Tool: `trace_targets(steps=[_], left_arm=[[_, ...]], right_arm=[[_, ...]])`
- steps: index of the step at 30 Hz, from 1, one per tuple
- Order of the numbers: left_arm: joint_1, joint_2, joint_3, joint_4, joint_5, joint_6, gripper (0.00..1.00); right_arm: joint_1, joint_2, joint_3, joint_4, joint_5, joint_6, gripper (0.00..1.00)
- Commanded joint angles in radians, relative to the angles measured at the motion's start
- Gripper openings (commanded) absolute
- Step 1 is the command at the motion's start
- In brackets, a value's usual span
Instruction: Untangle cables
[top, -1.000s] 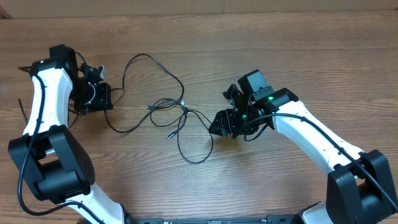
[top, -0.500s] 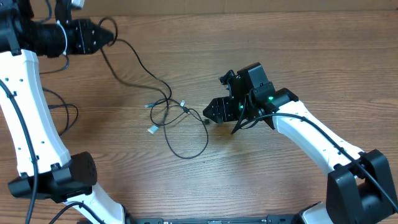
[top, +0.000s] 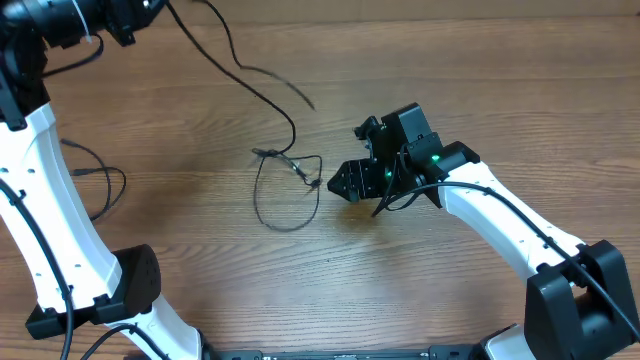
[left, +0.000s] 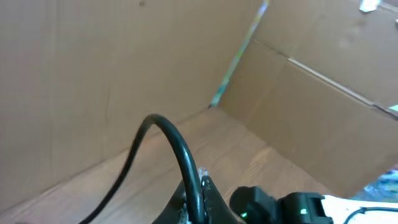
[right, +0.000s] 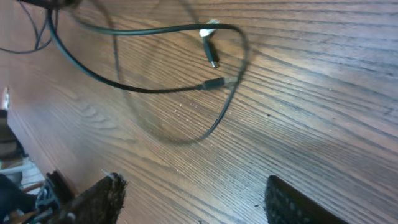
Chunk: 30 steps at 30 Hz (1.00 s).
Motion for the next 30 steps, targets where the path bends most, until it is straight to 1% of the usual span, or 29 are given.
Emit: trace_targets(steps=[1, 5, 12, 15, 17, 18, 19, 21, 22, 23, 27, 30], left_arm=[[-0.019, -0.014, 0.019, 0.029, 0.092, -0.064, 0.04], [-0.056, -0.014, 0.019, 0.027, 0.092, -0.064, 0.04], [-0.107, -0.014, 0.019, 0.05, 0.079, -0.063, 0.04], [-0.122, -0.014, 0.019, 0.046, 0.066, -0.1, 0.04], [-0.14, -0.014, 0.019, 0.027, -0.015, -0.184, 0.04], [-0.164, -0.014, 0.019, -0.013, -0.142, -0.284, 0.04], [-0.176, -0.014, 0.019, -0.037, -0.204, -0.33, 0.04], [-0.2, -0.013, 0.018, -0.077, -0.317, -0.398, 0.04], [-0.213, -0.013, 0.016, -0.088, -0.369, -0.412, 0.04], [-0.225, -0.013, 0.015, -0.094, -0.407, -0.418, 0.04], [-0.29, -0.013, 0.015, -0.096, -0.565, -0.437, 0.04], [-0.337, -0.012, 0.015, -0.095, -0.639, -0.466, 0.04]], right_arm=[[0.003, -0.001, 0.0, 0.009, -0.075, -0.004, 0.72], [0.003, -0.001, 0.0, 0.047, -0.127, -0.003, 0.73], [0.003, -0.001, 0.0, 0.066, -0.137, -0.003, 0.73], [0.003, -0.001, 0.0, 0.069, -0.184, -0.004, 0.74], [0.003, -0.001, 0.0, 0.072, -0.215, -0.004, 0.73], [0.003, -0.001, 0.0, 0.073, -0.215, -0.004, 0.73], [0.003, -0.001, 0.0, 0.074, -0.212, -0.004, 0.73], [0.003, -0.001, 0.0, 0.08, -0.199, -0.003, 0.68], [0.003, -0.001, 0.0, 0.08, -0.187, -0.003, 0.64], [0.003, -0.001, 0.0, 0.08, -0.175, 0.003, 0.62], [0.006, -0.001, 0.0, 0.083, -0.175, 0.035, 0.64], [0.018, -0.001, 0.0, 0.084, -0.178, 0.034, 0.67]])
